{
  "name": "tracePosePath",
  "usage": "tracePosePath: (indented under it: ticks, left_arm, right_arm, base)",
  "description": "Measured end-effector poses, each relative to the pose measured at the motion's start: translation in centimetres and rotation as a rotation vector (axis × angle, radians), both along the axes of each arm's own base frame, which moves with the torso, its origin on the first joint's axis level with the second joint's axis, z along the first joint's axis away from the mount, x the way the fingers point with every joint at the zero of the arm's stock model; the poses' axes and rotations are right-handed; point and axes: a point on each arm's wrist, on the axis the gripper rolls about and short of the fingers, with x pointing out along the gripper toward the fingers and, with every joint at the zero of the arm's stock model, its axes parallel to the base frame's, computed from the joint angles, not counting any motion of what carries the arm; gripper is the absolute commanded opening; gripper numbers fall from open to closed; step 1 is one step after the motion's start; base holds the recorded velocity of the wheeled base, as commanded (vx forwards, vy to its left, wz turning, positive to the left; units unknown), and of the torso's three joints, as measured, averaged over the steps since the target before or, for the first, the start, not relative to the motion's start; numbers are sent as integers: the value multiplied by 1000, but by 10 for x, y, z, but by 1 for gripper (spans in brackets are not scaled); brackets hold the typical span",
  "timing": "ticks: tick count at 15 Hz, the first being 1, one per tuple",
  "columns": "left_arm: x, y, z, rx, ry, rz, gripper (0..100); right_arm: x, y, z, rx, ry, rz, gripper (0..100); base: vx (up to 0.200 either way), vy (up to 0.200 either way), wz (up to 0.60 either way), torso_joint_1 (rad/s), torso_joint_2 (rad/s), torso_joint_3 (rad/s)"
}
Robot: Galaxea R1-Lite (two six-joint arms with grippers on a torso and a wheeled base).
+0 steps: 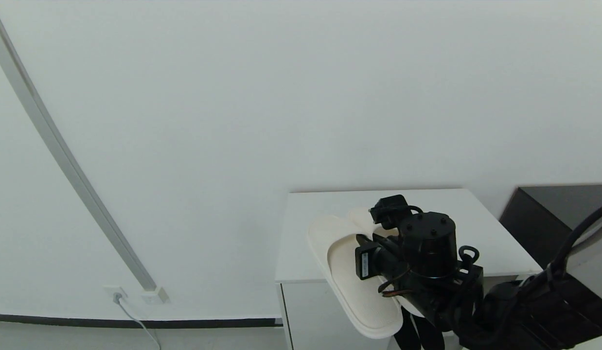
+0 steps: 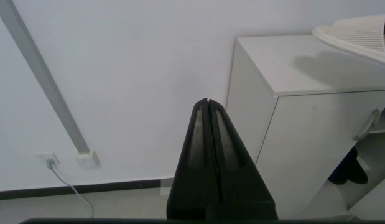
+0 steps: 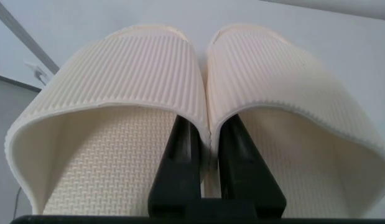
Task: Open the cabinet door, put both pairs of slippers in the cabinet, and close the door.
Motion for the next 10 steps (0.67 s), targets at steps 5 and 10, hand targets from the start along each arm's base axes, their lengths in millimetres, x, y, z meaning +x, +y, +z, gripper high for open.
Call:
tracePosePath:
  ticks: [5,10]
  left_arm:
    - [0,0,0,0,0,0,0]
    - [0,0,0,-1,0,0,0]
  right_arm:
    - [-2,0,1,2,-1,4,0]
    - [-3,0,0,0,2,7,0]
  base:
    - [-200,0,0,12,6,2]
    - [-200,0,0,-4,2,4]
